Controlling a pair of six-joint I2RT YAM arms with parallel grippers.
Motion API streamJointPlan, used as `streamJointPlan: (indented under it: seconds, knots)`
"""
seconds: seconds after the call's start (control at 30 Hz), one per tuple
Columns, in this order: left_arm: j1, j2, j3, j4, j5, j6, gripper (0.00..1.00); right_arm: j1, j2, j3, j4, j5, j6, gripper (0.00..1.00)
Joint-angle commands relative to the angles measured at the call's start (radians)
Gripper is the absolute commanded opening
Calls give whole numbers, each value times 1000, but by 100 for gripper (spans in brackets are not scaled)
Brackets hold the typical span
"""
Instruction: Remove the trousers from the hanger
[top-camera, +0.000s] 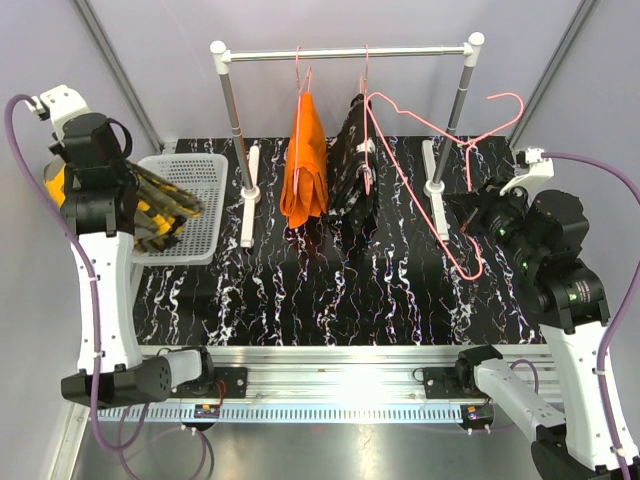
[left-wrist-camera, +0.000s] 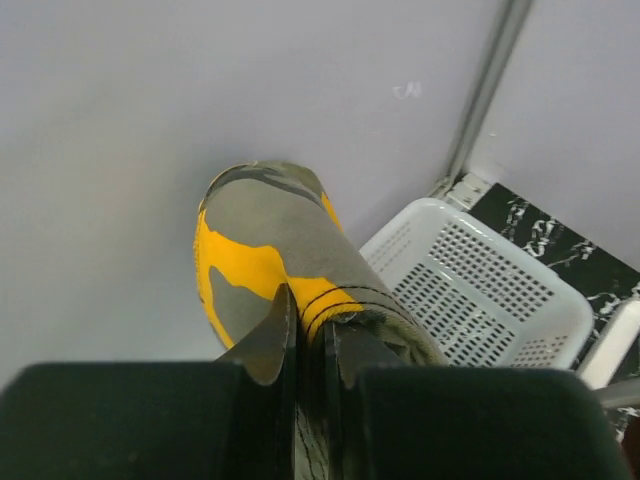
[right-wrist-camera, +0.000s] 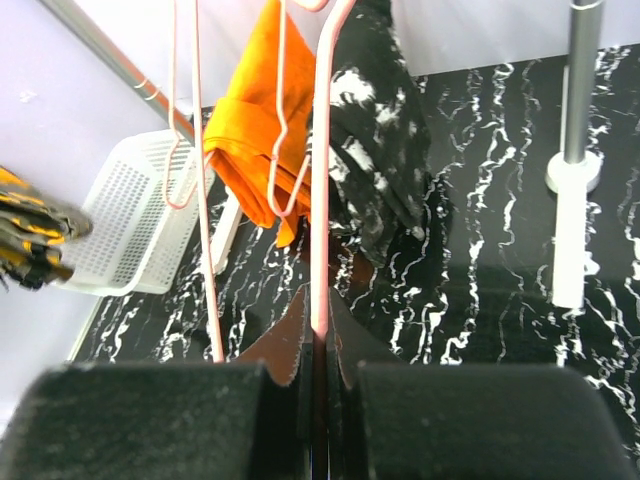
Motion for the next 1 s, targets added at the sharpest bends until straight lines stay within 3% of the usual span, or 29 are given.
streamJointPlan:
  seconds: [0.0,0.23,0.37,0.97]
  knots:
    - [54,-79,-46,189,17,45,0,0,-5,45,74,-59,20,0]
    - [70,-45,-349,449,20,108,0,2,-40,36,95,-103,37,0]
    - [62,16,-410,541,33,146,0,0,-65,13,112,-109,51,0]
    - [-162,476,-14,519,-51,479,0,0,-99,-40,144,-180,79,0]
